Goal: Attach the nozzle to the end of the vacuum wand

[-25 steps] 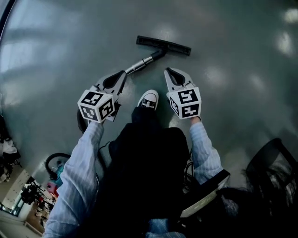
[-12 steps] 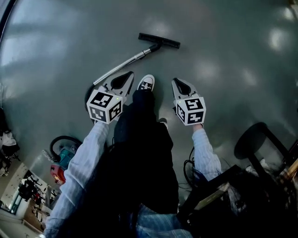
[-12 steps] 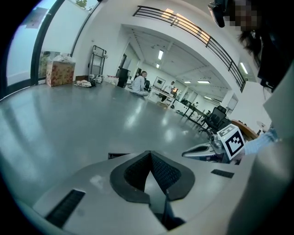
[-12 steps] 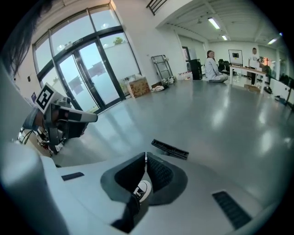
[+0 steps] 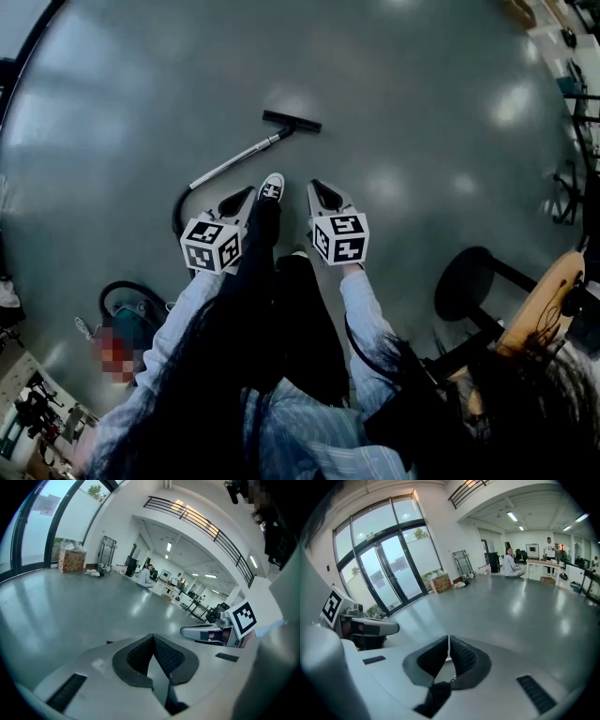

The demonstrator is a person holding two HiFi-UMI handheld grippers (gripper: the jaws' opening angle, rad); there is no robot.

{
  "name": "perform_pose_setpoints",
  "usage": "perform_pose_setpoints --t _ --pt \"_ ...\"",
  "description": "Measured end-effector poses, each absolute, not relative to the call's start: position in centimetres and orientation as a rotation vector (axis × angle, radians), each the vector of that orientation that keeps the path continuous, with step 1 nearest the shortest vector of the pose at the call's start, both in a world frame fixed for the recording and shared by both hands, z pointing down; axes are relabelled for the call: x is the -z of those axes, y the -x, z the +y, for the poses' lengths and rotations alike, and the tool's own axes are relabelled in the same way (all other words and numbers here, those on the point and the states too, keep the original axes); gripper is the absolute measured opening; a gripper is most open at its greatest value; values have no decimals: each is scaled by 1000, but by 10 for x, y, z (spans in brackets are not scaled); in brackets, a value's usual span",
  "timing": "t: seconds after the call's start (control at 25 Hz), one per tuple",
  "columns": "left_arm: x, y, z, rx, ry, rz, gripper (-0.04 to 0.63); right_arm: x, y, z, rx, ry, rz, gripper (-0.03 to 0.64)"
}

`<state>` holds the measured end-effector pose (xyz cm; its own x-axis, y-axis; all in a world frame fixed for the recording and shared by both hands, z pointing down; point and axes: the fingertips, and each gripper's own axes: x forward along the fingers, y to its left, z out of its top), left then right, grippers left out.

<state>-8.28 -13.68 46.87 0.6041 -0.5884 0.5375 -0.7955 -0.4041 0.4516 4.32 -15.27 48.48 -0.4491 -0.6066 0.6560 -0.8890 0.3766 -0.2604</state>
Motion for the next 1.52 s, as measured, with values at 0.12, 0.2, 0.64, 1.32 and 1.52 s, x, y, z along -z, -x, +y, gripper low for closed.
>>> perform_pose_setpoints --t 0.12,0.2,0.64,1.32,1.52 --pt "-418 78 -121 -292 -2162 -1118 6 -428 -37 -130 -810 -1312 -2227 18" --pt "-378 82 -103 -192 -2148 -1141 6 -394 -34 -105 -813 -1302 -2253 18" --pt "-250 126 29 138 -2044 -1230 6 -292 -28 18 -805 -1298 -2304 18" --pt "-246 233 173 75 -2162 -1093 6 -277 115 137 -859 -1310 -2344 18" --pt "-248 266 202 100 -2191 -1099 6 -294 152 173 -868 -1266 -2310 18"
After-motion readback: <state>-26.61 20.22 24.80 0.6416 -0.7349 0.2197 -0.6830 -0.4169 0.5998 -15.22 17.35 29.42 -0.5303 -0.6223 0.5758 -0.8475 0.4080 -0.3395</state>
